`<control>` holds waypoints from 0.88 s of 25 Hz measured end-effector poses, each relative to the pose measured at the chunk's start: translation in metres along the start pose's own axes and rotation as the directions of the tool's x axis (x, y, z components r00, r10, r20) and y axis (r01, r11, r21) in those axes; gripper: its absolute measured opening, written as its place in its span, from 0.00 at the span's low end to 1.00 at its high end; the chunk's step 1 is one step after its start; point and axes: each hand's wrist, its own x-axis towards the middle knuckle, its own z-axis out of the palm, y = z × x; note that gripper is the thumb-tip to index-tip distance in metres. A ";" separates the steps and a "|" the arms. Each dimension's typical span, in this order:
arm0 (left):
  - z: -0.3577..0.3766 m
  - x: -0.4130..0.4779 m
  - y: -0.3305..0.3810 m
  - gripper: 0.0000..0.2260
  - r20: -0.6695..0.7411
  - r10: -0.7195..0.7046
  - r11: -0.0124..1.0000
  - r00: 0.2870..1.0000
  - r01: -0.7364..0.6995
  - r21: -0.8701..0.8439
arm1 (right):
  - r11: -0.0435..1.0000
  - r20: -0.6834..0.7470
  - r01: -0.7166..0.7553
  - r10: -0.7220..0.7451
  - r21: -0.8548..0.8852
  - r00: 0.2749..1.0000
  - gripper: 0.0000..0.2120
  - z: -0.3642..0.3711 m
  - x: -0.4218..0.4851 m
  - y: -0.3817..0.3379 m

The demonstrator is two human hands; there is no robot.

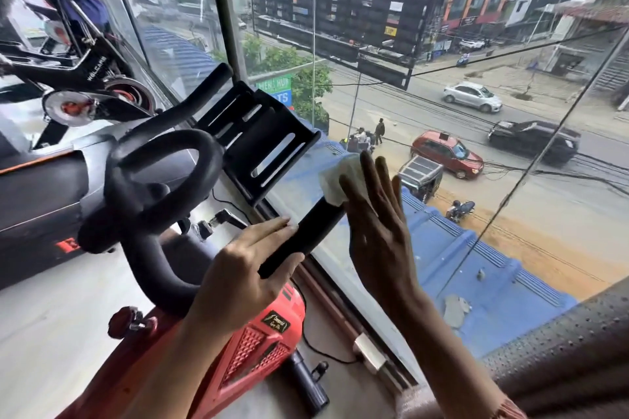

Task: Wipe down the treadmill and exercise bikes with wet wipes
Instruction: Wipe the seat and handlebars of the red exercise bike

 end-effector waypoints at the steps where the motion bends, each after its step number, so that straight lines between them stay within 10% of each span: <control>1: -0.002 -0.003 -0.001 0.18 0.008 0.032 0.998 0.999 -0.033 0.050 | 1.000 0.039 0.003 -0.002 -0.019 0.999 0.16 0.004 0.005 0.005; 10: -0.022 -0.047 -0.016 0.19 0.024 0.180 0.968 0.983 -0.182 0.173 | 0.988 0.098 0.144 -0.137 -0.062 0.986 0.12 0.017 -0.027 -0.025; 22: -0.071 -0.077 -0.066 0.18 0.014 0.228 0.952 0.974 -0.226 0.206 | 0.998 0.061 -0.065 0.064 0.011 0.996 0.15 0.069 -0.071 -0.130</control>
